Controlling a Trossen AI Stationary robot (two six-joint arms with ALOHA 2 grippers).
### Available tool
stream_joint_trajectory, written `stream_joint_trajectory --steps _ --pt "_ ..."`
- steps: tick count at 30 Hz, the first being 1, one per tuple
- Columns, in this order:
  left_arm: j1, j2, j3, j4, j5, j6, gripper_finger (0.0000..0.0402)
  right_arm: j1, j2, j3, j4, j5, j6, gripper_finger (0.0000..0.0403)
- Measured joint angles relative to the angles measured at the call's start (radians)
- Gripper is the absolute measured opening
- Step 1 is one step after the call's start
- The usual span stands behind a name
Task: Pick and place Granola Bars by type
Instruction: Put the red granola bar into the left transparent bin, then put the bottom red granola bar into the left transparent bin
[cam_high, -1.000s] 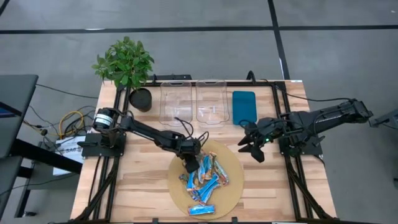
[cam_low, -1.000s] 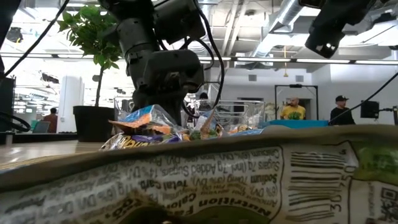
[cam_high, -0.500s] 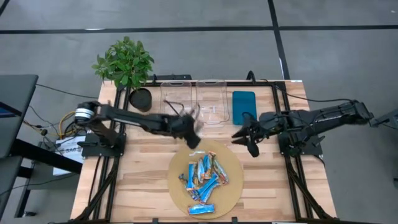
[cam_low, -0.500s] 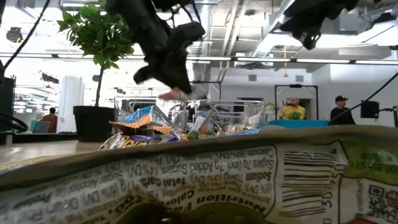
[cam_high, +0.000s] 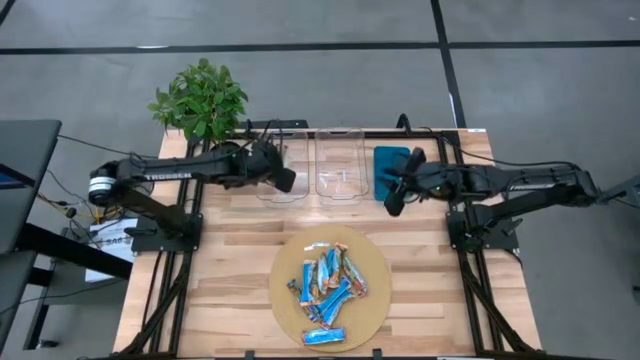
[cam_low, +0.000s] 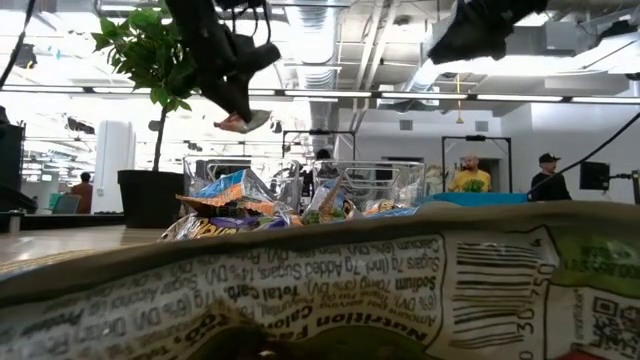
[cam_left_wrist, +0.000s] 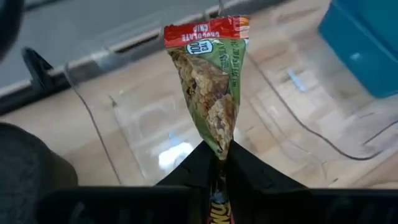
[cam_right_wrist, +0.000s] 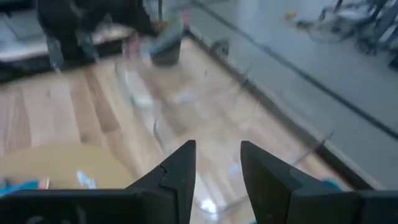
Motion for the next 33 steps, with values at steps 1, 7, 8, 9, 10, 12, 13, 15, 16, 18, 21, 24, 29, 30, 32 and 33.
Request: stream_joint_trajectory --steps 1,7,8,9,10,12,13,15,16,18,21,24,29,30,32,33 --pt "0.015 0.004 0.000 -0.007 0.022 0.002 0.0038 -0.009 -0.002 0.008 -0.001 -0.001 -0.012 0.0118" --pt "0.075 0.030 -0.002 -0.042 0.093 0.025 0.0059 -0.045 -0.005 0.052 -0.049 -0.006 -0.041 0.0118" --pt "0.079 0.035 -0.002 -0.033 0.115 0.034 0.0065 -0.046 -0.003 0.055 -0.060 -0.005 -0.042 0.0118" --pt "0.083 0.037 -0.002 -0.033 0.133 0.044 0.0074 -0.046 -0.001 0.057 -0.070 -0.007 -0.045 0.0118" --pt "0.085 0.038 -0.002 -0.036 0.143 0.056 0.0082 -0.045 -0.001 0.058 -0.074 -0.006 -0.049 0.0118" --pt "0.085 0.043 -0.002 -0.006 0.158 0.068 0.0100 -0.043 -0.002 0.062 -0.063 -0.008 -0.053 0.0118" --pt "0.084 0.045 -0.002 0.009 0.171 0.075 0.0108 -0.042 -0.002 0.062 -0.066 -0.015 -0.057 0.0118" --pt "0.080 0.045 -0.002 0.033 0.211 0.118 0.0118 -0.039 -0.002 0.062 -0.068 -0.050 -0.058 0.0118" --pt "0.074 0.045 -0.002 0.070 0.240 0.146 0.0120 -0.037 -0.002 0.062 -0.067 -0.075 -0.058 0.0118" --pt "0.053 0.045 -0.002 0.132 0.306 0.184 0.0122 -0.036 -0.002 0.062 -0.067 -0.126 -0.058 0.0118" --pt "0.002 0.045 -0.002 0.233 0.426 0.209 0.0123 -0.032 -0.002 0.062 -0.067 -0.225 -0.056 0.0118" --pt "-0.086 0.047 -0.002 0.324 0.510 0.245 0.0123 -0.015 -0.002 0.062 -0.069 -0.290 -0.056 0.0118" --pt "-0.258 0.051 0.001 0.383 0.522 0.256 0.0123 0.035 -0.002 0.062 -0.083 -0.299 -0.053 0.0118" --pt "-0.287 0.051 0.001 0.375 0.512 0.253 0.0123 0.045 -0.002 0.062 -0.091 -0.299 -0.047 0.0118" --pt "-0.343 0.051 0.001 0.365 0.502 0.236 0.0123 0.067 -0.002 0.062 -0.107 -0.299 -0.036 0.0118" --pt "-0.370 0.051 0.001 0.366 0.504 0.223 0.0123 0.079 -0.002 0.061 -0.114 -0.299 -0.030 0.0118"
